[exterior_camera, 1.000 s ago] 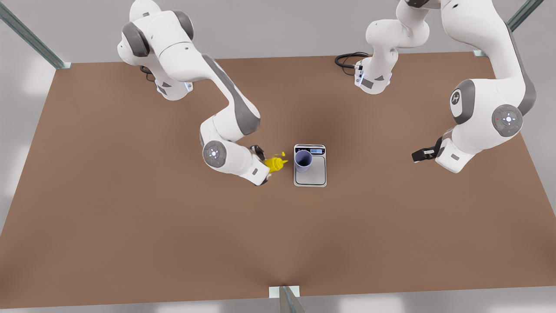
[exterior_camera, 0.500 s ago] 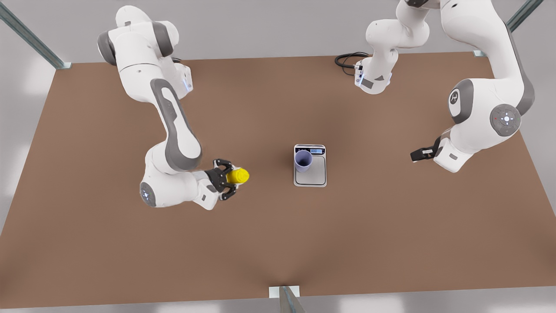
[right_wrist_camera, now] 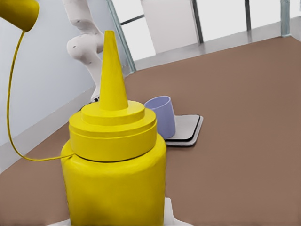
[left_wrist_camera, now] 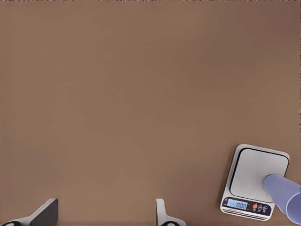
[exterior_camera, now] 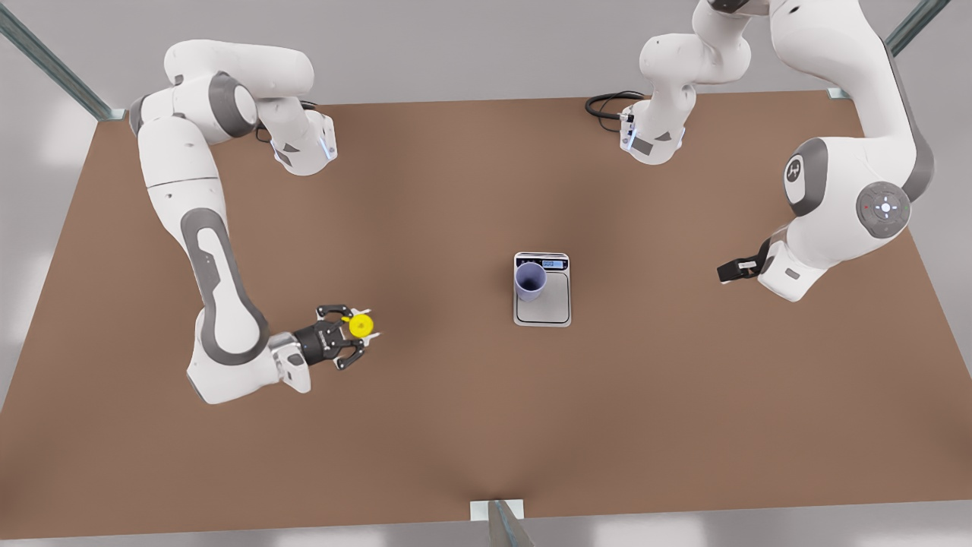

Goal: Move cup to the weight, pick up sauce bottle, pour sauce

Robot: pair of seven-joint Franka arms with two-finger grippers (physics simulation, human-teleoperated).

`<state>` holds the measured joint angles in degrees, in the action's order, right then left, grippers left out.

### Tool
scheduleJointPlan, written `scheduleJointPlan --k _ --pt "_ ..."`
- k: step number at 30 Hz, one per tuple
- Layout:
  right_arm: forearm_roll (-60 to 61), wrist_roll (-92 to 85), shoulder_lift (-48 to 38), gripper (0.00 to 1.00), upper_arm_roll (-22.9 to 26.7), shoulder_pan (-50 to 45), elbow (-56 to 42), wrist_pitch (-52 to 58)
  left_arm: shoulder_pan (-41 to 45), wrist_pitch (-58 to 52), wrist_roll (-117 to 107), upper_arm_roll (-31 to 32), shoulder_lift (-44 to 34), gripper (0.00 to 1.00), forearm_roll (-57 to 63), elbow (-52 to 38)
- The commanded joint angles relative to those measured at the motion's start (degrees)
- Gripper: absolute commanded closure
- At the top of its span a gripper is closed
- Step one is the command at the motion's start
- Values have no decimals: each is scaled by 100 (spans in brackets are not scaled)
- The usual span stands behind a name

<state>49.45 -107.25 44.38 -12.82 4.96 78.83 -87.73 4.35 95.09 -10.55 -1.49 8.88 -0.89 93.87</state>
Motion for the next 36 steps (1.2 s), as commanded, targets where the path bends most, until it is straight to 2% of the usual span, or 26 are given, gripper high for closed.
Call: scheduleJointPlan --k 1,3,12,36 --pt "3 -32 1 44 -1 5 1 1 -4 -8 0 0 0 0 1 0" --pt "47 -199 141 44 -168 119 1 -8 5 1 0 0 0 0 1 0" --pt "320 -1535 757 44 -212 471 -43 89 5 1 0 0 0 0 1 0" --pt "636 -2168 1311 44 -177 497 -61 45 5 -8 0 0 8 0 10 0"
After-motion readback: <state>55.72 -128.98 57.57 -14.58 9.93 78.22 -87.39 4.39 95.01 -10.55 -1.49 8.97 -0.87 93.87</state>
